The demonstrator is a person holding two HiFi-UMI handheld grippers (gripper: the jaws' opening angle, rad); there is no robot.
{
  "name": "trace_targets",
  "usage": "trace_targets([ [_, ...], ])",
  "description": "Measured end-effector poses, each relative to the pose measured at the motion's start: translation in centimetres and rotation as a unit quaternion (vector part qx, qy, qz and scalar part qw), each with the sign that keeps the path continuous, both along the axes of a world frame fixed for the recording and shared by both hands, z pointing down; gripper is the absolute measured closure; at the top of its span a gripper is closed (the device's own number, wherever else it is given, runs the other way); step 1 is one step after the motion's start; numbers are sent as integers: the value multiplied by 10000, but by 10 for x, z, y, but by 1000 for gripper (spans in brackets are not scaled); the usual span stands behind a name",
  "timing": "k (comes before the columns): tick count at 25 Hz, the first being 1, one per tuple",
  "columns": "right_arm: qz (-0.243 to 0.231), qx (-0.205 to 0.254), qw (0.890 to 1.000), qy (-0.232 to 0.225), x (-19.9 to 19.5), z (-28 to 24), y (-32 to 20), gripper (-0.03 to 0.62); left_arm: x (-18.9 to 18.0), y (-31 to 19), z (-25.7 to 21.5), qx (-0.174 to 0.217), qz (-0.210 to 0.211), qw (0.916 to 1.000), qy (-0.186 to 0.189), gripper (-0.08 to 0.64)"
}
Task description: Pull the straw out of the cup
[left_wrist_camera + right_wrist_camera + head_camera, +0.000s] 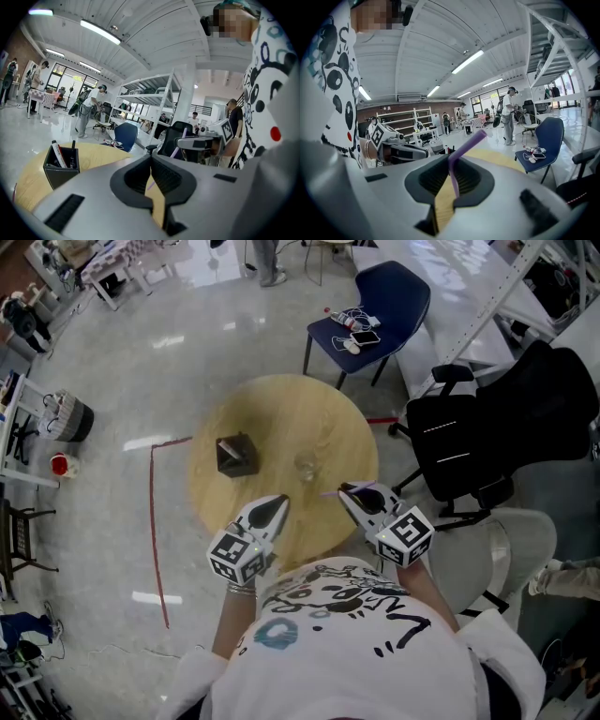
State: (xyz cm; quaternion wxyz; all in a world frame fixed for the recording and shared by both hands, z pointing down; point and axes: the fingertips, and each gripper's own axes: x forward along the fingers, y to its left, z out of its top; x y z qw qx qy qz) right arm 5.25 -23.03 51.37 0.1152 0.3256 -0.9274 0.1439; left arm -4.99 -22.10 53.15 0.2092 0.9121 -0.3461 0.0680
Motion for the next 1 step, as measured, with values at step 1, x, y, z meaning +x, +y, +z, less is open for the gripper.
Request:
trace_targets([
  [1,1,-2,10000,-14,1,0,-1,543,1,0,0,-1,2,10000,-2,545],
])
